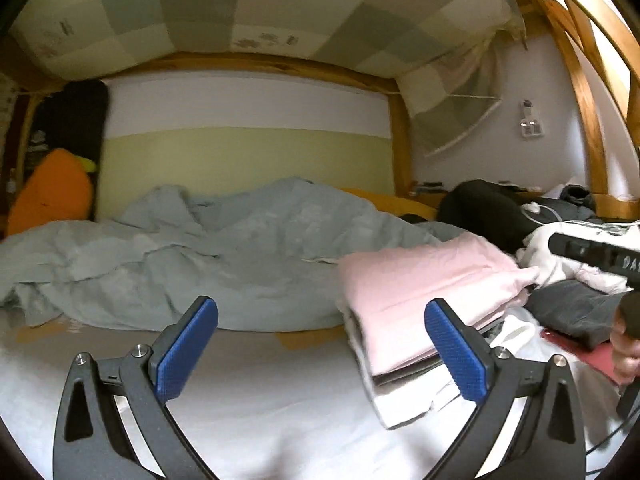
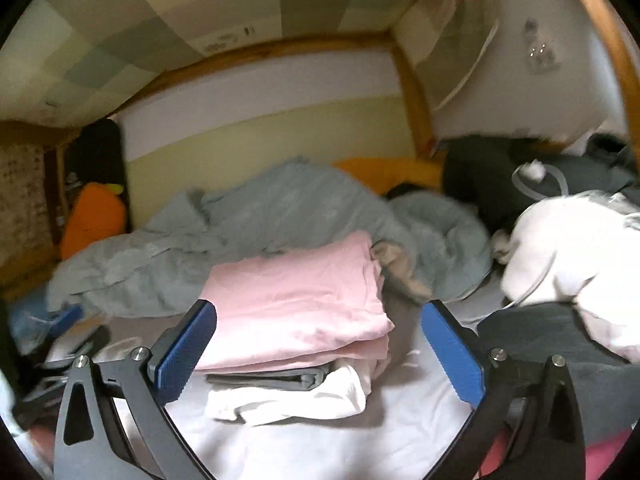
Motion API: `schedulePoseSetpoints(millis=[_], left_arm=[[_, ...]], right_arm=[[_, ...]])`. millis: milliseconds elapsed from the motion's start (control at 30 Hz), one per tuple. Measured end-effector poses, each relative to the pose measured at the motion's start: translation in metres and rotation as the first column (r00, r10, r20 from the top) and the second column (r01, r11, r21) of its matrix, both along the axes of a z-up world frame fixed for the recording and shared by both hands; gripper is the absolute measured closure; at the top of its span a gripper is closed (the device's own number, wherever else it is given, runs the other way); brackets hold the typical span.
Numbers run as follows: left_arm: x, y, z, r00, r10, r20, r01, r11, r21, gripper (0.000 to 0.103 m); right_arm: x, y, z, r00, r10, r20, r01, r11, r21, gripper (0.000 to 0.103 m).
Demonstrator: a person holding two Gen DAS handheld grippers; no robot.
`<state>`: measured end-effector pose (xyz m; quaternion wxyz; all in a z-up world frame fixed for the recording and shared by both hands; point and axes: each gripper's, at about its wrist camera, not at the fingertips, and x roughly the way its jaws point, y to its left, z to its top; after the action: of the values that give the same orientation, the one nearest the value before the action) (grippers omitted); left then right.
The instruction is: Fold small clothes
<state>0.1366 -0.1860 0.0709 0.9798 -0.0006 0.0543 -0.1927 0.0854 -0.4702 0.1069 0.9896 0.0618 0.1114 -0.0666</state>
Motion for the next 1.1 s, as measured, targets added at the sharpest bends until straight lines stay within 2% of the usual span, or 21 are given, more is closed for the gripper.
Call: schedulePoseSetpoints(millis=[100,200,300,433,700,1100], left_arm=[[-0.008,0.007,-0.01,0.999,0.034,0.014,-0.033,0.999,-0.011,0.0],[-0.011,0.009,-0.028,0.998,0.058,0.024,-0.059,0.998,0.02,0.0],[-0.007,0.012,-0.032,0.997,0.073,0.004,-0.073,0.997,0.013,0.0],[-0.005,0.024,-0.035,0.996,0.093,-0.012,-0.093,0.995,-0.03,0.0],[-0.012,0.023,-0.034,0.995,0.094,0.024,-0.093,0.995,-0.018,0.0],[-0.018,0.023,-0.033,0.993,0.101,0.057,-0.101,0.995,-0.008,0.0]], right_arm=[[-0.003,0.018,-0.015,0.996,-0.069,0.055,0.071,0.997,-0.032,0.001],[-0.003,0.029,-0.029,0.984,-0.15,0.094,0.156,0.986,-0.057,0.001],[0.001,0.033,-0.045,0.983,-0.169,0.07,0.173,0.982,-0.072,0.001],[0.002,0.04,-0.064,0.984,-0.174,0.045,0.179,0.971,-0.161,0.001],[0.004,0.052,-0.067,0.987,-0.158,0.036,0.162,0.964,-0.213,0.001],[0.004,0.043,-0.068,0.98,-0.198,0.023,0.198,0.964,-0.176,0.001]])
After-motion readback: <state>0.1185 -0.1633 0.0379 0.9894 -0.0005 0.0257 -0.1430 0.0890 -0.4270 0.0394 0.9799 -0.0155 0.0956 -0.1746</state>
